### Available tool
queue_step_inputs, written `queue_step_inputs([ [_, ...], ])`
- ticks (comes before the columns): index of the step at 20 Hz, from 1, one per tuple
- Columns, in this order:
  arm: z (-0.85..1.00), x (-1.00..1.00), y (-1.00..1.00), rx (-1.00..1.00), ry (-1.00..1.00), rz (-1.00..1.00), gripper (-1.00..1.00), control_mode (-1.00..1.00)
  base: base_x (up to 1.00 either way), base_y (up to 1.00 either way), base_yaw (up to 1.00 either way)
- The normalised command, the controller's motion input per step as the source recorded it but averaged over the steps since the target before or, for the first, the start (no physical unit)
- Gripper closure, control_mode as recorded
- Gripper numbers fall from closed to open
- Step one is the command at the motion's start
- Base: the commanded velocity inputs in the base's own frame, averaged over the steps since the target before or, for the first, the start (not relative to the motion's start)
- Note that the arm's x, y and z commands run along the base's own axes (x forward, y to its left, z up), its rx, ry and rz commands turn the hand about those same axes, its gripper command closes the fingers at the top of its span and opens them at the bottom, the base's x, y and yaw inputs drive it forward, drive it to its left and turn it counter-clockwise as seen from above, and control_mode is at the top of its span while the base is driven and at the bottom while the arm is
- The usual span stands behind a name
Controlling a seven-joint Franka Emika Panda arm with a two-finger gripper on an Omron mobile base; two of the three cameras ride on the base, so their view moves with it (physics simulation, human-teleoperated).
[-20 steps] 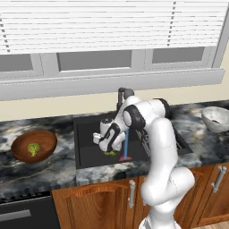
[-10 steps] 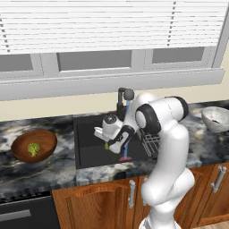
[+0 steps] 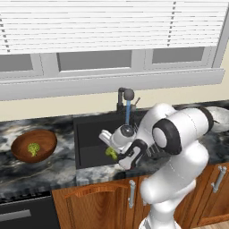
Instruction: Pick the broccolis from the sink and place them in one bowl. Place the sweet potato in the other bowl. Then turn off the sink faucet.
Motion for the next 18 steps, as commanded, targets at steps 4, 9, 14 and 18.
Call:
queue_step_inputs([
  [4,1.0,-0.04,0.0,0.16,0.01,0.0,1.0,-1.0,0.0,0.0,0.0],
  [9,1.0,0.12,0.0,0.13,0.11,0.0,1.0,-1.0,0.0,0.0,0.0],
  [14,1.0,0.31,0.0,0.06,0.34,0.0,1.0,-1.0,0.0,0.0,0.0],
  [18,1.0,0.16,0.0,0.01,0.46,0.0,1.0,-1.0,0.0,0.0,0.0],
])
